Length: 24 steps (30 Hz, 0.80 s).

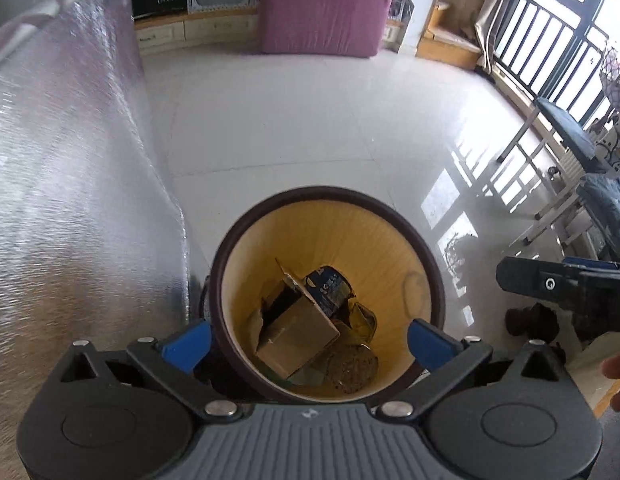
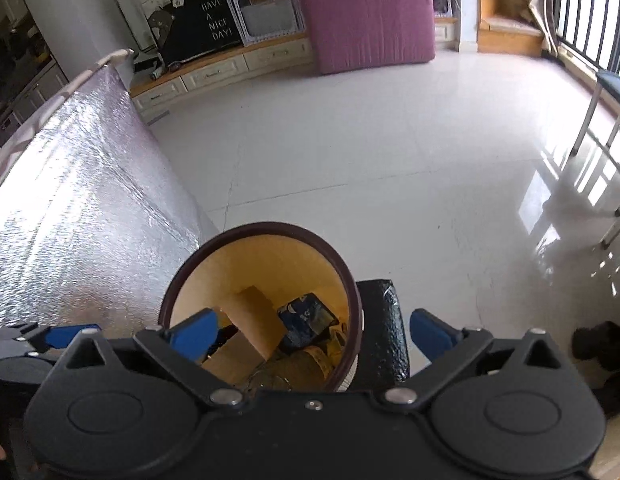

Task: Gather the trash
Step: 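Withdraw both open tools up from the wastebasket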

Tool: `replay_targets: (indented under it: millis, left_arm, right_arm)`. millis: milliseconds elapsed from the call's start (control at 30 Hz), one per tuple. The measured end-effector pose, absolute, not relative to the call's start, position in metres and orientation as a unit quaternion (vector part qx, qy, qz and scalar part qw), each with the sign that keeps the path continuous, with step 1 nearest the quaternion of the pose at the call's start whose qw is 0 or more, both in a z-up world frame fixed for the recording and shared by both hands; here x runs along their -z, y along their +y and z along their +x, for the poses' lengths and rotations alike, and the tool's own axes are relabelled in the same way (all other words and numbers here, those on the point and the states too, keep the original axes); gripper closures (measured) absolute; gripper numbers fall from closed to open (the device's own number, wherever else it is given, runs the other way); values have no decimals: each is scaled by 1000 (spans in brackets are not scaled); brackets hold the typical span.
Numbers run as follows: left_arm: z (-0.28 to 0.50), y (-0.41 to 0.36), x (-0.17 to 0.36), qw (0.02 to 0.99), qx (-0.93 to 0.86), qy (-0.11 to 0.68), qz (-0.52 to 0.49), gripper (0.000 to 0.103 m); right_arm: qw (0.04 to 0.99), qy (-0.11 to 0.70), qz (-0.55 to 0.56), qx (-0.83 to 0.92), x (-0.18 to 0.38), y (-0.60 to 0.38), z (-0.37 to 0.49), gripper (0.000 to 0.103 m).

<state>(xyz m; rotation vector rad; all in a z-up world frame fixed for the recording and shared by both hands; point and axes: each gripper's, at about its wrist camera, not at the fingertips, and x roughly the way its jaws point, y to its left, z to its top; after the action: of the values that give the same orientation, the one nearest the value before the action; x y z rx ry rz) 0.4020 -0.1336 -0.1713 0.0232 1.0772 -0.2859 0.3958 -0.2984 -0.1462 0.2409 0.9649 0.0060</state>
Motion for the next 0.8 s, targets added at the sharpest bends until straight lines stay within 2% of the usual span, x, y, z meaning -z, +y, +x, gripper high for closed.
replay_targets:
  millis: [800]
  left_arm:
    - [260,-69,44,903,119,413,1,0]
  right_arm:
    - [923,380,56,14,29,-268,253,0]
